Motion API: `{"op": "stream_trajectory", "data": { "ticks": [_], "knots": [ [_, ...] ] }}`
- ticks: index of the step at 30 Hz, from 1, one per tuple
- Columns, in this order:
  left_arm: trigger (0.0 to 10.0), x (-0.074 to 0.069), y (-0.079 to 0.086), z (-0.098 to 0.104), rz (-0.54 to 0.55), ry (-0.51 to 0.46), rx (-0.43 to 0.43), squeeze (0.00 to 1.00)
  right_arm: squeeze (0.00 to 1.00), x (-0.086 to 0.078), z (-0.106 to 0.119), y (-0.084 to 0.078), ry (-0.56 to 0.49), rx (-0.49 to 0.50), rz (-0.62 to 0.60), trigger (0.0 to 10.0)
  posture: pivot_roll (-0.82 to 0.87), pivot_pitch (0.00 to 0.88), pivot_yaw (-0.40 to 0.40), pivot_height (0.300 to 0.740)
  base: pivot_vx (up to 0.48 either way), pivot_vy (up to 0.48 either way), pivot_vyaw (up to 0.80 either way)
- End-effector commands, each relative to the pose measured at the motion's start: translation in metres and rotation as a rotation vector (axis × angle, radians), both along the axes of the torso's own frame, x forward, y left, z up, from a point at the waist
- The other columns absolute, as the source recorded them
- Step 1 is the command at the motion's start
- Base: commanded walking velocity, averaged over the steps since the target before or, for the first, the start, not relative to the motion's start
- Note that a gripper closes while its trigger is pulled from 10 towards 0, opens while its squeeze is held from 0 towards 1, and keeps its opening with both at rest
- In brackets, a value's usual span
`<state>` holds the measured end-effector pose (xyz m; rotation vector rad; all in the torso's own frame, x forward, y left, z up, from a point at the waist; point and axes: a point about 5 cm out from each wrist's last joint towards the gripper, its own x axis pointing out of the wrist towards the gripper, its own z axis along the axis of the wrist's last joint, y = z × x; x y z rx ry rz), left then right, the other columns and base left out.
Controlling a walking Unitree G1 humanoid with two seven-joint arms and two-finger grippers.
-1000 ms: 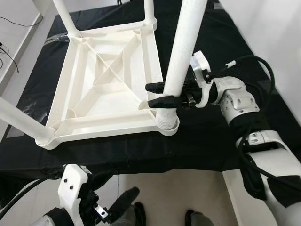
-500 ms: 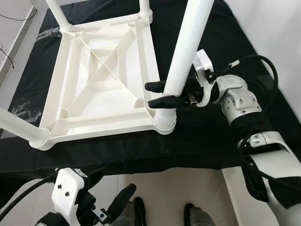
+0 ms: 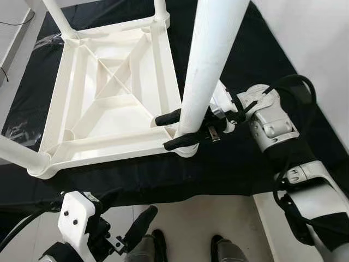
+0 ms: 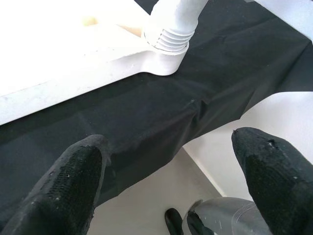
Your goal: Building children table
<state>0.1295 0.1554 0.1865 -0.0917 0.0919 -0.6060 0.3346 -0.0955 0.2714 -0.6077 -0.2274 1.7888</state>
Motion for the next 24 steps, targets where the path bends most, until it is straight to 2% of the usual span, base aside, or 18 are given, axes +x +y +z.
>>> {"op": "stream_trajectory", "data": {
  "ticks": [1,5,9,12,14,15,18,24],
  "knots": [
    [10.0,-0.001,0.0,-0.005,0.007,0.03,-0.004,0.0,0.0,0.004,-0.045,-0.016,0.137,-0.213,-0.081,10.0,0.08,0.394,0.08,0.74,0.0,0.0,0.0],
    [10.0,0.0,0.0,-0.006,0.006,0.027,-0.01,0.0,0.0,0.006,-0.039,-0.014,0.127,-0.242,-0.087,10.0,0.07,0.395,0.078,0.74,0.0,0.0,0.0],
    [10.0,0.0,-0.001,-0.006,0.004,0.026,-0.012,0.0,0.0,0.012,-0.032,-0.01,0.181,-0.207,-0.115,10.0,0.07,0.396,0.073,0.74,0.0,0.0,0.0],
    [10.0,0.0,-0.001,-0.006,0.004,0.025,-0.015,0.0,0.0,0.019,-0.031,-0.004,0.262,-0.158,-0.191,10.0,0.07,0.398,0.067,0.74,0.0,0.0,0.0],
    [10.0,0.0,-0.002,-0.005,0.006,0.023,-0.018,0.0,0.0,0.025,-0.041,-0.001,0.344,-0.131,-0.301,10.0,0.06,0.399,0.065,0.74,0.0,0.0,0.0],
    [10.0,0.0,-0.002,-0.005,0.006,0.023,-0.018,0.0,0.0,0.025,-0.041,-0.001,0.344,-0.131,-0.301,10.0,0.06,0.399,0.065,0.74,0.0,0.0,0.0],
    [10.0,0.0,-0.003,-0.005,0.007,0.02,-0.02,0.0,0.0,0.027,-0.056,-0.004,0.393,-0.124,-0.4,10.0,0.06,0.399,0.062,0.74,0.0,0.0,0.0],
    [10.0,0.0,-0.003,-0.005,0.006,0.019,-0.021,0.0,0.0,0.023,-0.071,-0.007,0.44,-0.084,-0.468,10.0,0.06,0.402,0.064,0.74,0.0,0.0,0.0]
  ]
}}
